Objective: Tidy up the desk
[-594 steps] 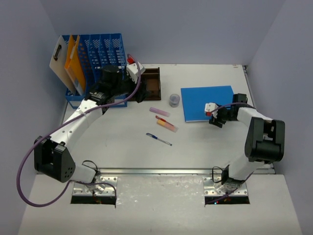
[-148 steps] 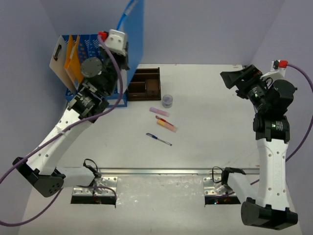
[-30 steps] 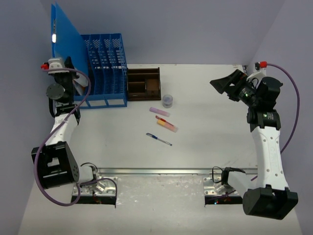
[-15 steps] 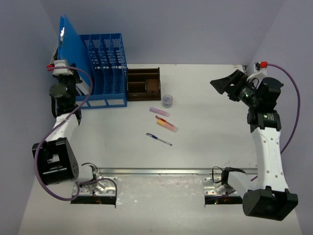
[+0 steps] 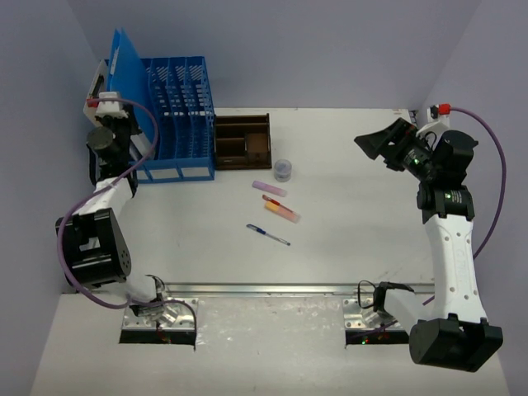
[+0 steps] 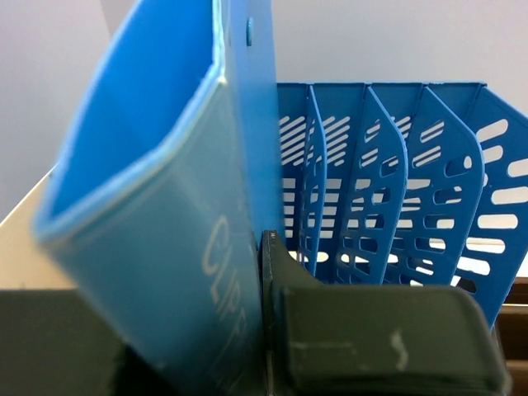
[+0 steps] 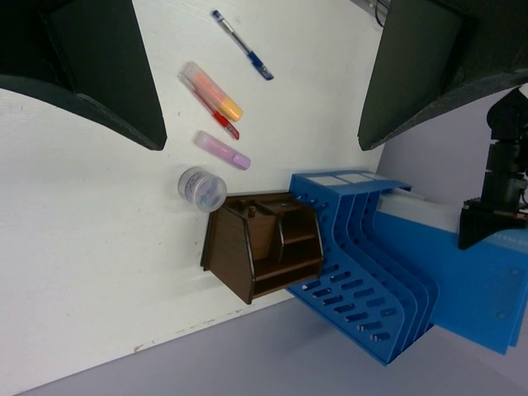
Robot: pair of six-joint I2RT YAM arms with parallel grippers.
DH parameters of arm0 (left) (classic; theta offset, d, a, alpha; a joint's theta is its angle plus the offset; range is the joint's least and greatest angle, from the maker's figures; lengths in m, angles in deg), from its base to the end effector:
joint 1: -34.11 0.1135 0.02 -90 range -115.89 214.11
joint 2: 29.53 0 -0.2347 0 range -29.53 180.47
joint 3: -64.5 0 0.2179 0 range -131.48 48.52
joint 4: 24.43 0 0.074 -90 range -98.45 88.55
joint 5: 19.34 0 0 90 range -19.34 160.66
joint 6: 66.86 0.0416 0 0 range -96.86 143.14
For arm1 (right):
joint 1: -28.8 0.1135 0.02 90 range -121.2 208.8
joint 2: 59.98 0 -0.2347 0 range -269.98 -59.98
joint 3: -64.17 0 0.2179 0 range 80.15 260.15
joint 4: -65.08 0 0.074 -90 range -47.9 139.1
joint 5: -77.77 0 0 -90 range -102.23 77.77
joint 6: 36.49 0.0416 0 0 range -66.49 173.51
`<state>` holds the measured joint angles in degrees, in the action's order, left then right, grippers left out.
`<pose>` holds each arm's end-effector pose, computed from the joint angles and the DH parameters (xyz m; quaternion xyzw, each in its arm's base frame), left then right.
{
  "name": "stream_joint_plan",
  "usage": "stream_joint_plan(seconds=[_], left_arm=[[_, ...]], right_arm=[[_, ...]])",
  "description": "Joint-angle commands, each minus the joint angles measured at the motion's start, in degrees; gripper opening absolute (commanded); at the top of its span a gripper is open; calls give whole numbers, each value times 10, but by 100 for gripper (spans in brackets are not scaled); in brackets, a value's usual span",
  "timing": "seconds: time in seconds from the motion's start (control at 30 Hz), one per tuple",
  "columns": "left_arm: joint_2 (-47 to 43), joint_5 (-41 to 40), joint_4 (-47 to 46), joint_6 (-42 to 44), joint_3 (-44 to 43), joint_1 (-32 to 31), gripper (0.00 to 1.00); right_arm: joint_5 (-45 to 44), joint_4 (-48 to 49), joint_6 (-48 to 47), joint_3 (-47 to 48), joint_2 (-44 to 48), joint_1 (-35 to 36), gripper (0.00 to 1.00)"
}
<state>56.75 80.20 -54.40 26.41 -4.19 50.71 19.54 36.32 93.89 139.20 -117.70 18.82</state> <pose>0.3133 0.0862 0.3065 -0.0081 0.6279 0.0826 0.7739 0.2105 -0.0148 0.3551 0.1600 0.7475 0.3641 0.5320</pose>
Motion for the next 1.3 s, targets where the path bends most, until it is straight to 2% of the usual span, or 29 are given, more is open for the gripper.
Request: stream_joint_plan(seconds=[0.0,0.43,0.53,0.57,0.67,0.73,0.8,1.1,1.17,1.23,1.27], left_arm=[[11,7,-6,18,-46,4,0],[43,14,28,26,-38,3,2],[48,18,42,22,-46,3,26],[49,21,47,20,-49,3,40],[44,32,63,6,-62,2,61],[36,40,83,-2,-78,2,68],[31,50,112,-9,-100,3,71],[-91,118,216,-18,-225,5,72],[-102,126,260,-2,-262,5,76],[-114,149,343,22,-283,5,87],[-119,152,368,24,-291,5,88]], right_arm=[[2,8,-23,7,4,3,99],[7,1,-36,-1,-2,3,99],[9,-1,-41,-2,-3,3,99],[9,-1,-43,-3,-4,2,99],[13,1,-49,-7,-4,2,99],[16,0,-51,-7,-6,3,99],[20,-4,-60,-5,-6,3,99],[10,-22,-132,-14,-6,4,99],[2,-38,-165,-13,-13,9,99],[-3,-63,-202,-6,-28,14,99],[-4,-71,-216,-3,-31,16,99]])
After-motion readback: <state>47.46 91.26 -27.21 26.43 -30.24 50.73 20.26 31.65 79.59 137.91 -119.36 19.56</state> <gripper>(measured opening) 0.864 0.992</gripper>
